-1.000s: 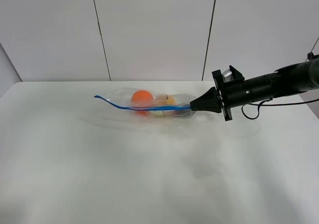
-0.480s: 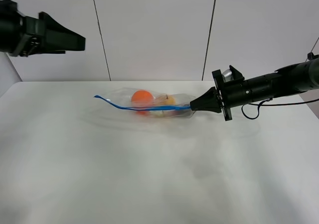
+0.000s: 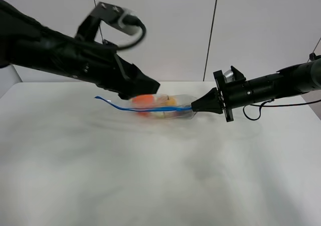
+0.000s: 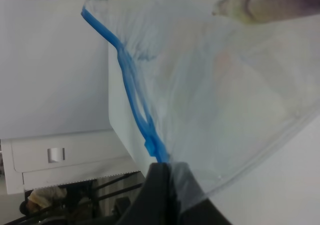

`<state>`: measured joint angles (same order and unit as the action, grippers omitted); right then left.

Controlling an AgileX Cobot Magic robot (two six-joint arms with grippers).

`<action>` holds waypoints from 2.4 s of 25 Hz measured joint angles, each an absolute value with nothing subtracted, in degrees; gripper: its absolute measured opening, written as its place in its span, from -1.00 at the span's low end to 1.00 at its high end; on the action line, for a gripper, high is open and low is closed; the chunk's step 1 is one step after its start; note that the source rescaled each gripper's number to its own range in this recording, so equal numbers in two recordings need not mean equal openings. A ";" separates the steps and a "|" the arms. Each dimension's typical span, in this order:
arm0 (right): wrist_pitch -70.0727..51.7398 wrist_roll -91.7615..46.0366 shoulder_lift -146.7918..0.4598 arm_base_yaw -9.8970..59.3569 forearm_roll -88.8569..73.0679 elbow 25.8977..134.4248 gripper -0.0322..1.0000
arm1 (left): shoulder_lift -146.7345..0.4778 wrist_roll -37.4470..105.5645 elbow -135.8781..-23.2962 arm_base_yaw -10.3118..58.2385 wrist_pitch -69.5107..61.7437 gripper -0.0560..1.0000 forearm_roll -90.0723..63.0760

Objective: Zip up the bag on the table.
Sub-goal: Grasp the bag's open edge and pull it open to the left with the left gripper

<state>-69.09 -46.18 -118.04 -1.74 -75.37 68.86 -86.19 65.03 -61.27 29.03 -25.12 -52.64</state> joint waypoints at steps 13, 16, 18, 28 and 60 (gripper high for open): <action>-69.09 -46.12 -118.04 -1.74 -75.37 68.86 -0.94 | -101.70 84.34 -61.27 44.31 8.57 0.92 -51.24; -69.09 -45.80 -118.04 -1.74 -75.37 68.86 -0.94 | -104.94 84.63 -61.27 46.26 14.89 0.92 -51.24; -69.09 -45.62 -118.04 -1.74 -75.37 68.86 -0.94 | -106.52 84.68 -61.27 47.06 18.66 0.92 -51.24; -69.09 -45.62 -118.04 -1.74 -75.42 68.86 -0.94 | -111.98 84.68 -61.27 47.52 25.57 0.79 -51.29; -69.09 -45.57 -118.04 -1.74 -75.42 68.86 -0.94 | -113.70 84.46 -61.27 49.02 26.40 -0.12 -51.41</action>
<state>-69.09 -45.57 -118.04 -1.74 -75.42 68.86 -113.70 84.46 -61.27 49.02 26.40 -51.41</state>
